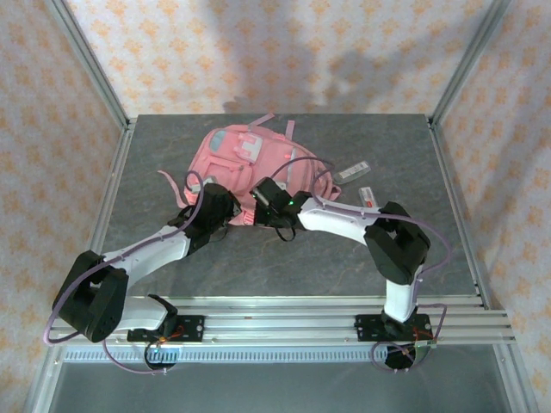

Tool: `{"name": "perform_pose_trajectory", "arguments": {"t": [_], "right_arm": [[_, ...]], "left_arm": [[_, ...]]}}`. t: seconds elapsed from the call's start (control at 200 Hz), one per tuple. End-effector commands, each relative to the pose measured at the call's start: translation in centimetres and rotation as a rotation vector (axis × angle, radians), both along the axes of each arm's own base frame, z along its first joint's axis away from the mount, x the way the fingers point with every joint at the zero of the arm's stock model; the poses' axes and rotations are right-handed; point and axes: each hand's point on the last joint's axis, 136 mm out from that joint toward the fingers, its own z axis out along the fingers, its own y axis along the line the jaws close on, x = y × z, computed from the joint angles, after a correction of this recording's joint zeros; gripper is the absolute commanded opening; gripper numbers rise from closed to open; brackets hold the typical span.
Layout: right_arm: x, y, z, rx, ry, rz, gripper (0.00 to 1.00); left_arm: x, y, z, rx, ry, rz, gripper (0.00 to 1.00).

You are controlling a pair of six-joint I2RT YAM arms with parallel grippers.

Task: Pack the student bag

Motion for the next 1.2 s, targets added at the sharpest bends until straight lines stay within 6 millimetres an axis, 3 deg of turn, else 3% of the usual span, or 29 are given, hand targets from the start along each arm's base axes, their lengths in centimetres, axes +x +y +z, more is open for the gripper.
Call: {"name": "perform_pose_trajectory", "arguments": {"t": [0.0, 0.135, 0.2, 0.295, 0.39, 0.586, 0.721, 0.871, 0.996, 1.091, 1.196], "right_arm": [[0.4, -1.3, 0.6, -0.033, -0.044, -0.027, 0.06], [0.7, -1.3, -0.4, -0.057, -0.040, -0.028, 0.21], [0.8, -1.1, -0.8, -0.062, -0.039, -0.028, 0.22], [1.0, -1.2, -1.3, -0.075, -0.041, -0.032, 0.18], [1.2, -1.4, -1.4, -0.098, -0.044, -0.034, 0.00], [0.6, -3.1, 0.1, -0.147, -0.065, -0.027, 0.00], [-0.6, -5.8, 0.3, -0.189, -0.025, -0.006, 0.00], [-1.1, -11.2, -0.4, -0.274, 0.021, -0.038, 0.00], [-0.9, -14.5, -0.6, -0.336, 0.033, -0.056, 0.00], [-1.0, -13.9, -0.2, -0.324, 0.019, -0.003, 0.00], [-1.7, -11.4, 0.2, -0.273, 0.016, 0.091, 0.00]], "left_arm": [[0.5, -1.0, 2.0, -0.044, -0.073, -0.023, 0.00], [0.6, -1.1, 2.3, -0.054, -0.079, -0.021, 0.00], [0.6, -1.1, 2.4, -0.057, -0.082, -0.020, 0.00], [0.6, -1.2, 2.4, -0.060, -0.082, -0.021, 0.00], [0.6, -1.0, 2.3, -0.056, -0.081, -0.016, 0.00], [0.3, 0.3, 1.6, -0.013, -0.064, 0.016, 0.00], [0.1, 1.8, 1.1, 0.021, -0.053, 0.039, 0.00], [0.0, 2.9, 0.8, 0.056, -0.044, 0.051, 0.00], [0.1, 3.3, 0.7, 0.080, -0.040, 0.051, 0.00], [0.4, 3.4, 0.7, 0.093, -0.040, 0.048, 0.00], [1.4, 4.0, 1.2, 0.129, -0.038, 0.051, 0.00]]}}
